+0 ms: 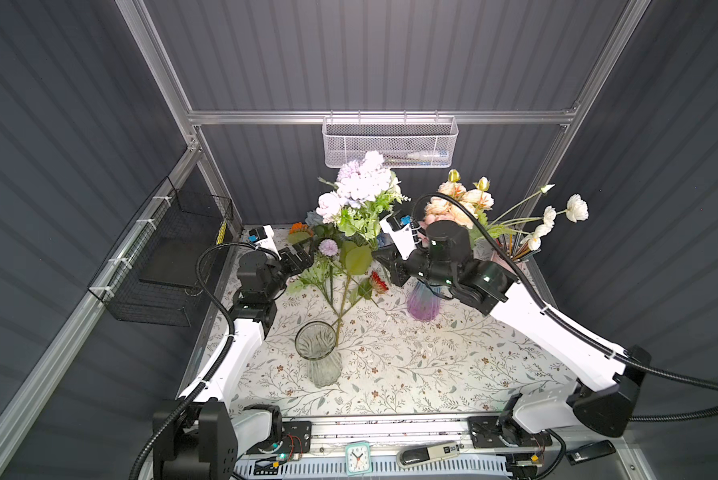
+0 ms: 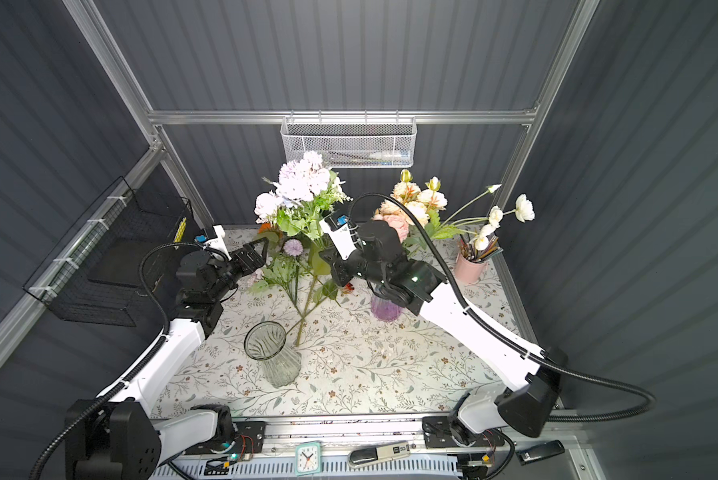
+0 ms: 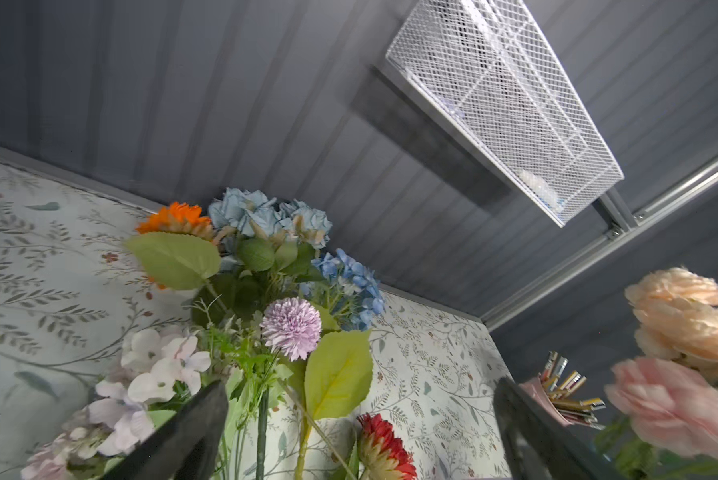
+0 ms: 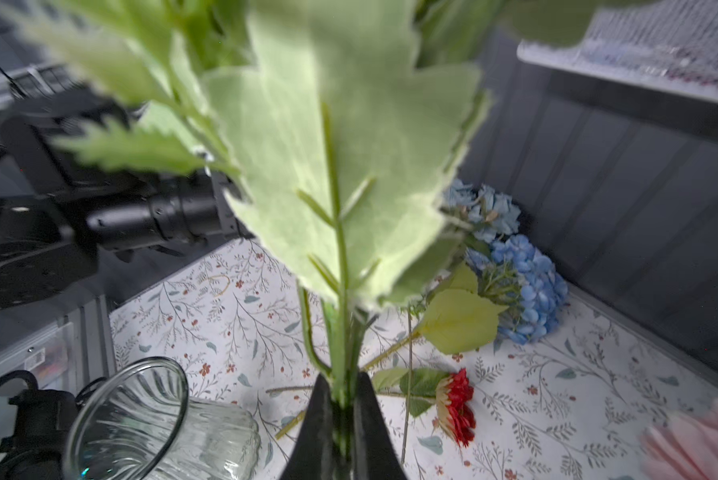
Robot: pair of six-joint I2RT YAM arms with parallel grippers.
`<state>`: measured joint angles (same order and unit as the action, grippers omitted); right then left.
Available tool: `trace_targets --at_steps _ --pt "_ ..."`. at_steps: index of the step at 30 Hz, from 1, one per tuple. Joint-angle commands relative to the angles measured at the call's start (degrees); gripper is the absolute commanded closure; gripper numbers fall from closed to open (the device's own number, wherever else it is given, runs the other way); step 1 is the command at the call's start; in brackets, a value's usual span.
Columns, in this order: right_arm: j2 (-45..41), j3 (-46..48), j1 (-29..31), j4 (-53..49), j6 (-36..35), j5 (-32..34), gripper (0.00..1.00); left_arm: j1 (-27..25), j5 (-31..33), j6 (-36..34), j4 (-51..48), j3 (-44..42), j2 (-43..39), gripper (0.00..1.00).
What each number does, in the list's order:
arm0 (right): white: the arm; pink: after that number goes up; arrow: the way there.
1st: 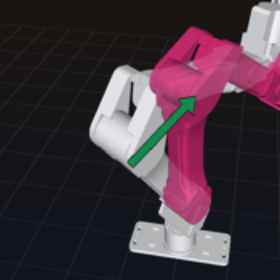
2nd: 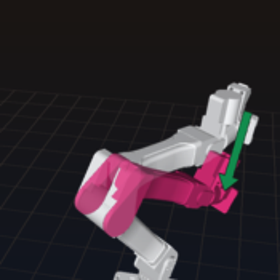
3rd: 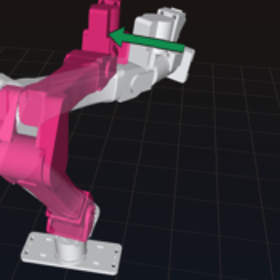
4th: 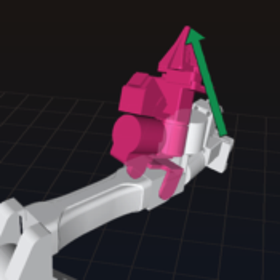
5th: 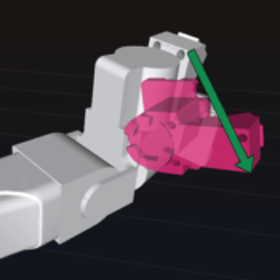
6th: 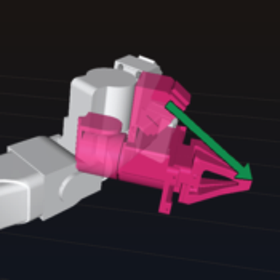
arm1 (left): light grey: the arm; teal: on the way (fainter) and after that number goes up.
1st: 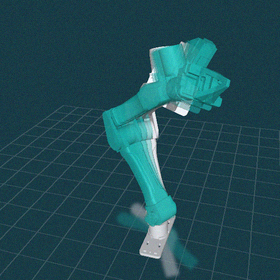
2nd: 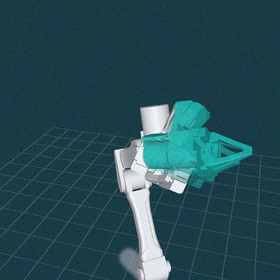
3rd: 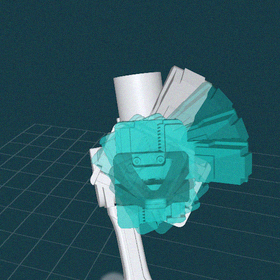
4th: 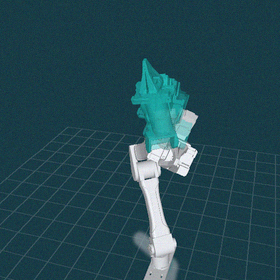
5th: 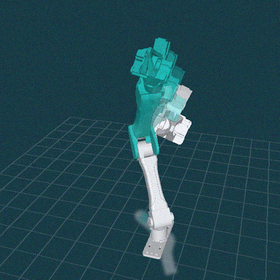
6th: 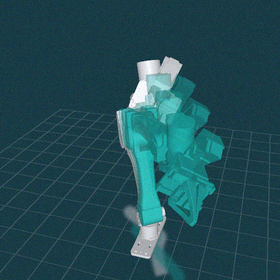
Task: Arrange the flowers into the vase
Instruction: 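Carry the flowers above the vase with the right gripper while the left moves beside it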
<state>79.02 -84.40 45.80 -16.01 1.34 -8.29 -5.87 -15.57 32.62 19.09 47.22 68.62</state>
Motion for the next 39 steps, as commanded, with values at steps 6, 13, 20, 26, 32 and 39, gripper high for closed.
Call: trace_targets --at_steps 6,13,20,26,32,39 --pt "-9.84 8.68 -0.36 6.53 -4.17 6.23 1.0 -13.19 -6.59 -15.29 -5.73 9.24 2.2 0.0" --pt "-16.77 17.51 -6.55 9.5 -1.48 10.76 1.0 -21.3 -10.38 -18.24 -4.59 13.48 8.19 0.0" --pt "-19.75 27.15 -11.01 21.22 -4.04 19.3 1.0 -25.45 -13.27 -18.52 -2.56 18.79 14.28 0.0" --pt "-18.92 34.65 -12.88 37.58 -7.72 23.11 1.0 -26.65 -13.63 -17.28 0.15 21.59 17.74 0.0" --pt "-12.75 40.23 -13.8 48.78 -6.99 19.83 1.0 -26.74 -12.86 -15.63 2.33 22.82 19.79 0.09" --pt "-9.77 44.55 -13.82 53.1 -4.51 18.47 1.0 -26.74 -12.85 -15.44 1.96 23.19 20.5 0.16"
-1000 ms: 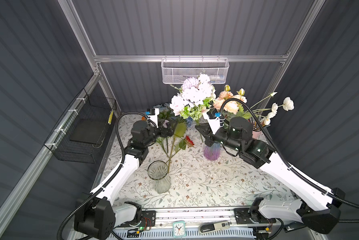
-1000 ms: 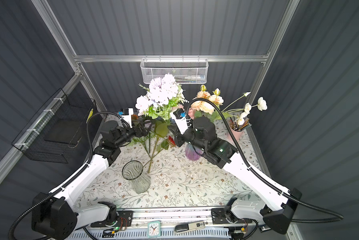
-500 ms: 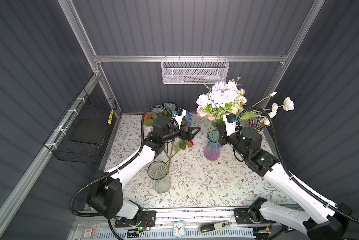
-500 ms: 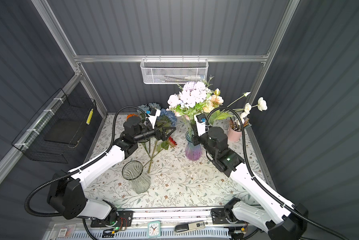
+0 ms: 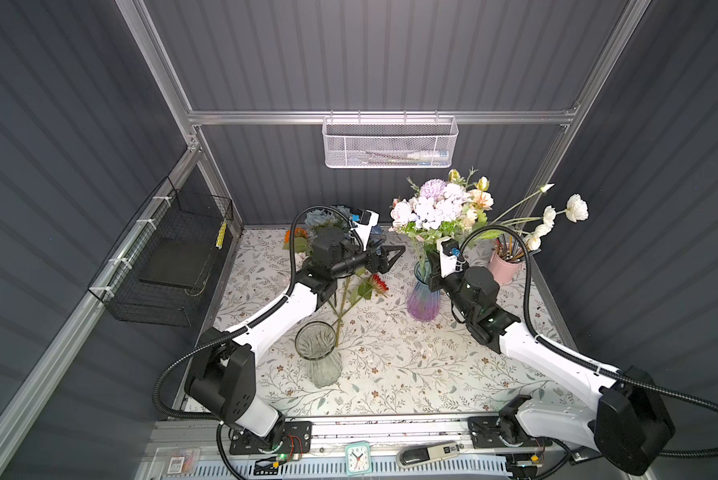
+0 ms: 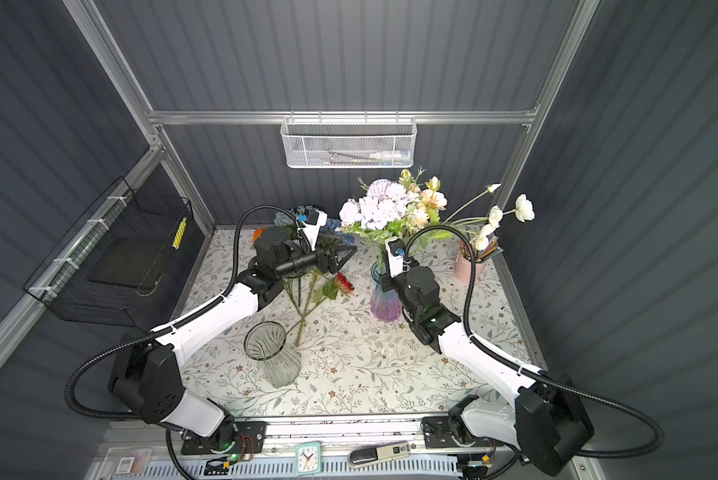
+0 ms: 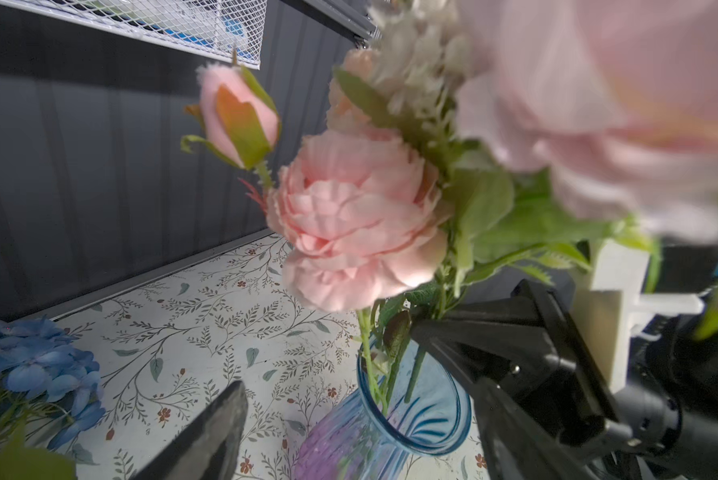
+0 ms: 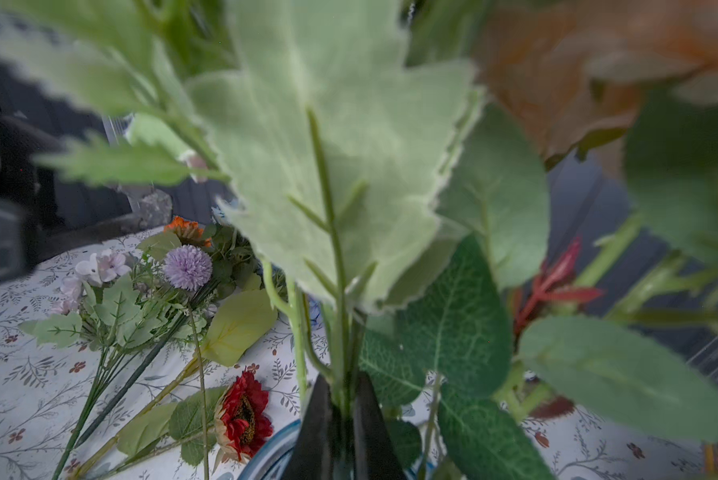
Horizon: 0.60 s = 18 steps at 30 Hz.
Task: Arrange the flowers into the vase
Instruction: 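Carry the flowers above the vase with the right gripper while the left moves beside it, then lower the lilac-white flower stems into the blue-purple vase with the right gripper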
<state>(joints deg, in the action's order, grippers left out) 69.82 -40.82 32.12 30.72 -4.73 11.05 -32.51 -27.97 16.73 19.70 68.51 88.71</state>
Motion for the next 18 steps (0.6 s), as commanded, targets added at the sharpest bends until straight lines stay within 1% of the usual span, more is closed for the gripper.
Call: trace_targets --at_steps 1,5,9,14,18 --pt "-0.76 1.72 -0.2 6.24 2.32 -1.05 1.0 -0.1 -0.36 0.45 1.34 1.89 0.51 0.16" --pt "-1.75 4.13 -0.14 4.74 4.66 -0.94 1.0 -0.1 0.04 0.71 1.88 2.05 0.83 0.17" --pt "-2.79 4.78 -0.13 2.15 5.17 -1.05 0.93 -0.12 -0.56 1.95 3.32 2.49 1.55 0.17" --pt "-2.94 4.24 -0.16 0.45 4.32 -0.37 0.75 -0.44 -1.81 3.12 4.51 3.3 2.26 0.17" --pt "-3.0 3.65 -0.15 -0.76 3.77 -0.3 0.68 -0.8 -1.73 3.02 4.63 3.55 2.08 0.17"
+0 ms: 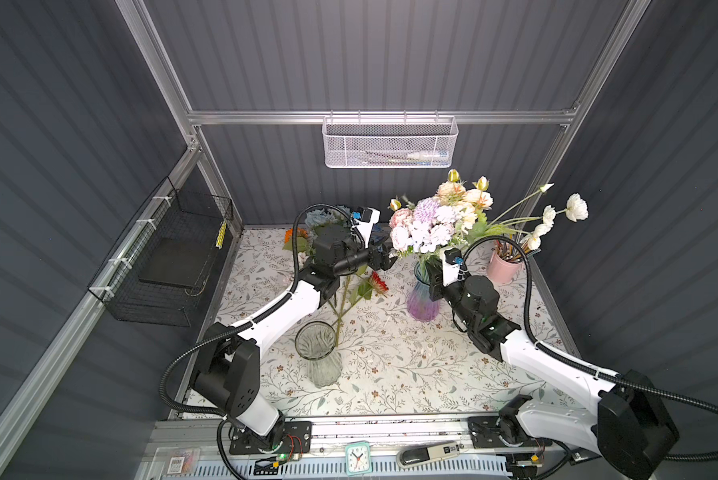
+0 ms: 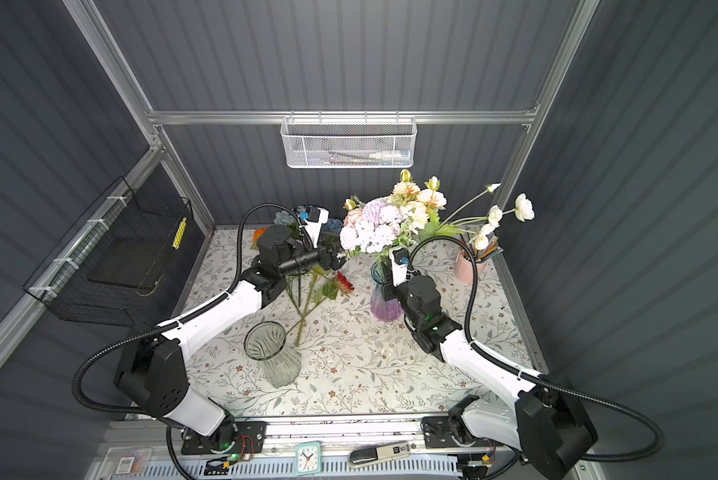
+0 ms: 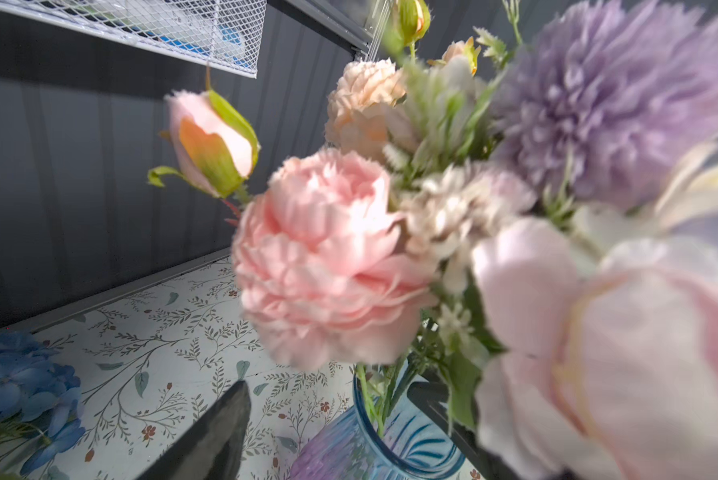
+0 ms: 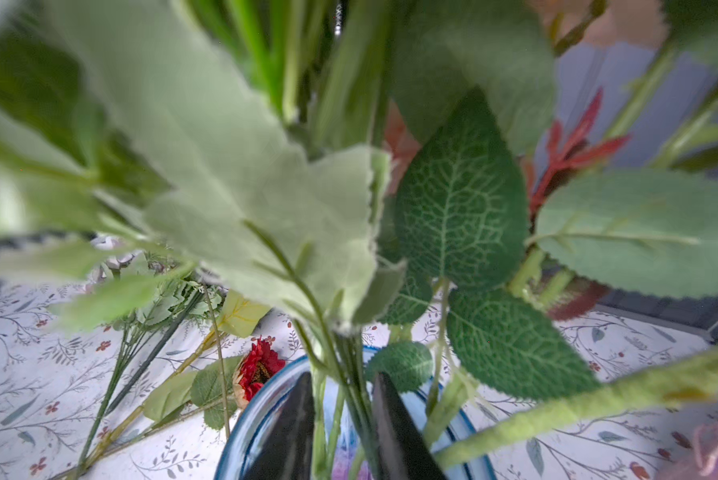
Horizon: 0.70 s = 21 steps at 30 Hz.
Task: Arrange the flowers into the vase
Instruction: 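Lower the lilac-white flower stems into the blue-purple vase with the right gripper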
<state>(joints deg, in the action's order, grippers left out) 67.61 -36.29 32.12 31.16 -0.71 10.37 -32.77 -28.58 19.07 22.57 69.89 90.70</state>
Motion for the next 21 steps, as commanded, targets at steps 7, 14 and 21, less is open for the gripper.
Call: trace_targets --at_steps 7,14,21 --pt "-2.17 -2.18 -0.15 -4.5 0.43 -0.39 0.41 -0.8 -1.65 1.06 1.74 2.52 0.18 0.16" --pt "-8.08 -1.87 -0.16 -11.32 1.8 0.78 0.23 -1.59 -2.27 1.38 -0.02 2.1 0.9 0.16" --pt "-15.55 -2.28 -0.18 -26.99 3.26 1.01 0.17 -1.7 1.99 -1.0 -4.65 -1.89 -1.26 0.14"
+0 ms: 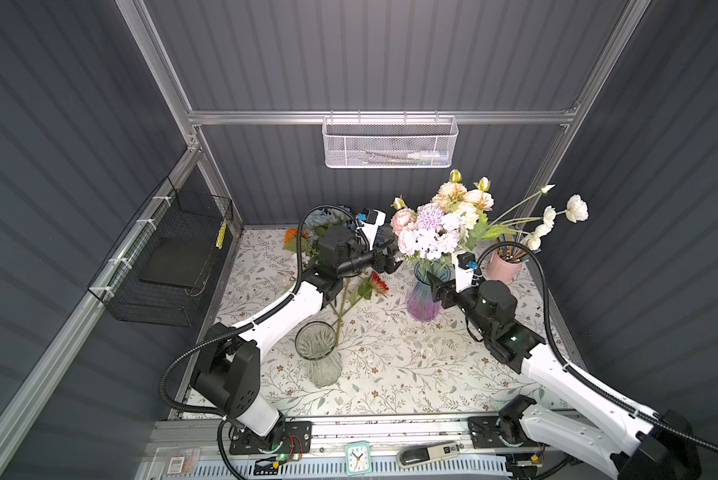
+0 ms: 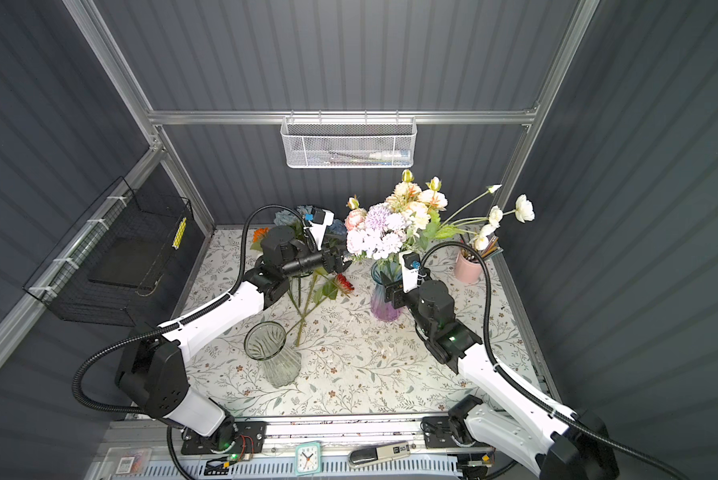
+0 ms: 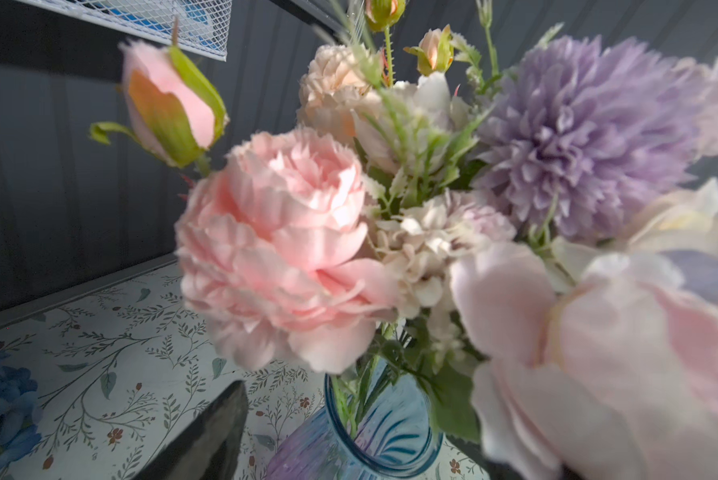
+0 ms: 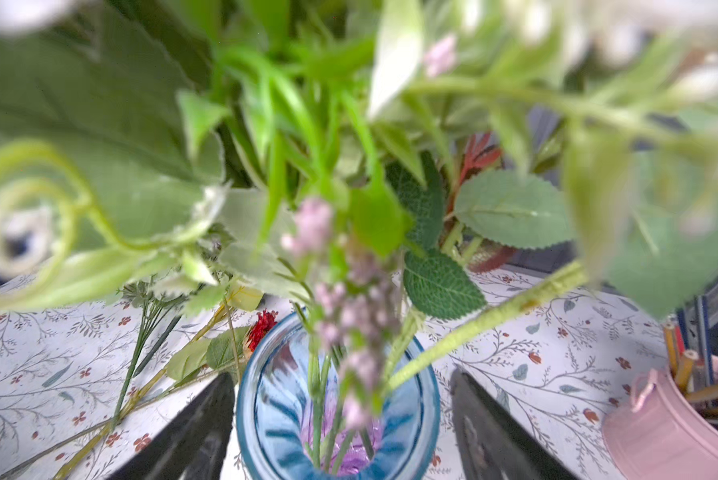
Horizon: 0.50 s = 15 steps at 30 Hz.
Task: Arrange the flowers into the vase
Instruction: 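Lower the lilac-white flower stems into the blue-purple vase with the right gripper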
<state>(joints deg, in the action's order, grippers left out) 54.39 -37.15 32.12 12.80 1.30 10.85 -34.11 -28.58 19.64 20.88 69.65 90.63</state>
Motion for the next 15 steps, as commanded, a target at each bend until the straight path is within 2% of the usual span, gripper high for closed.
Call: trace_targets --at_steps 1,14,15 --pt "-3.21 -1.43 -0.16 -10.45 1.77 0.14 0.17 -0.34 2.66 -1.82 -3.5 -2.11 -1.54 0.13" --pt "-5.49 -2.69 -0.15 -19.91 4.68 -0.75 0.16 -0.35 9.24 -5.99 -13.41 -5.41 -5.25 0.05" --pt "-5.63 -3.29 -0.15 -21.16 4.84 -0.48 0.16 -0.35 11.2 -6.23 -14.16 -5.55 -5.66 0.05"
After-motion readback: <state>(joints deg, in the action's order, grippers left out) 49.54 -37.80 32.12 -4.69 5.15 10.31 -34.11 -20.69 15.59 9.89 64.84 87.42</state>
